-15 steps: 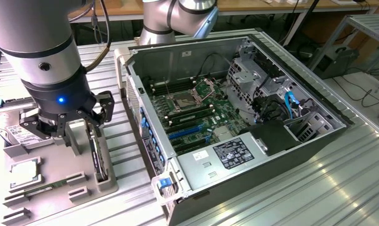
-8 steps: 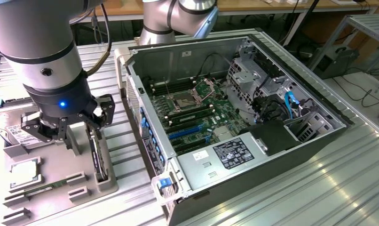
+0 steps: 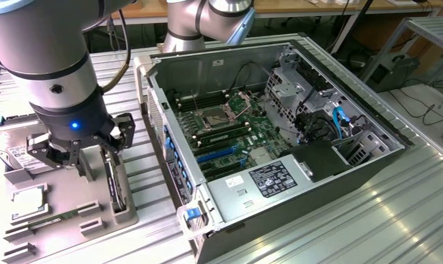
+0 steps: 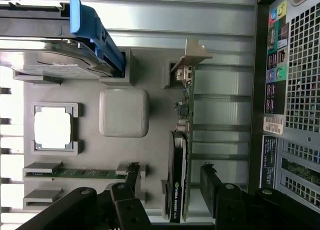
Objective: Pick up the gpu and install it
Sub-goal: 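Pick up the gpu and move the gpu toward the slot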
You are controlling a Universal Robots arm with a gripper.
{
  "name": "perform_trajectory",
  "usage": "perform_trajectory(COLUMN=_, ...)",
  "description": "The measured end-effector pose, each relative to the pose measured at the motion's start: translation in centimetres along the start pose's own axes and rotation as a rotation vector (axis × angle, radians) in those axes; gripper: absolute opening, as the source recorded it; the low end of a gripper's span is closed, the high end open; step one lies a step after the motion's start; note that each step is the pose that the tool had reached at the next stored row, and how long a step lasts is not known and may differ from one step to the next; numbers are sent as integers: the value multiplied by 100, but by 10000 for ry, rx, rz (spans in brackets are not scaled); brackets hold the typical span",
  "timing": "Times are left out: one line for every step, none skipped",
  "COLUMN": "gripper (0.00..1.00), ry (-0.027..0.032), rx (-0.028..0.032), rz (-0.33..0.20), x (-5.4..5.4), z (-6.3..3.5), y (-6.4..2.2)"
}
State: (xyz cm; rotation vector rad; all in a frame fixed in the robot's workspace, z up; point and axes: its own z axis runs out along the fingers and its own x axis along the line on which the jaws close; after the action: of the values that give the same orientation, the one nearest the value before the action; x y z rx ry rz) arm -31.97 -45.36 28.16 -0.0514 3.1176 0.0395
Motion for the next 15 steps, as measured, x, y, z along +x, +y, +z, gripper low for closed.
perform_trajectory(gripper=60, ry=2, rx=3, rz=0, x=0, z=2, y=0)
perform_trajectory(gripper=60, ry=3, rx=5, rz=0, x=1, z=6, y=0)
perform_trajectory(gripper=60, ry=0, rx=6, rz=0, x=1, z=12, y=0)
perform_trajectory(gripper=60, ry=-1, rx=6, rz=0, x=1, z=19, y=-2)
perform_trajectory(gripper=60, ry=-4, rx=8, rz=2, x=2, z=21, y=-2)
perform_trajectory(gripper=60, ry=-5, rx=10, rz=6, x=1, z=22, y=-3)
perform_trajectory(gripper=60, ry=-9, rx=13, rz=17, x=-1, z=26, y=-2)
perform_trajectory(gripper=60, ry=-8, rx=23, rz=38, x=-2, z=27, y=-3)
perform_trajectory(gripper=60, ry=-9, rx=43, rz=63, x=-4, z=29, y=-3)
perform_trajectory(gripper=60, ry=-8, rx=83, rz=91, x=-5, z=31, y=-4)
perform_trajectory(gripper=60, ry=-6, rx=143, rz=109, x=-9, z=32, y=-4)
perform_trajectory(gripper=60, ry=-4, rx=237, rz=129, x=-17, z=35, y=-4)
perform_trajectory(gripper=60, ry=-2, rx=297, rz=144, x=-24, z=36, y=-4)
perform_trajectory(gripper=60, ry=-2, rx=342, rz=155, x=-28, z=40, y=-4)
perform_trajectory(gripper=60, ry=-1, rx=392, rz=161, x=-32, z=47, y=-5)
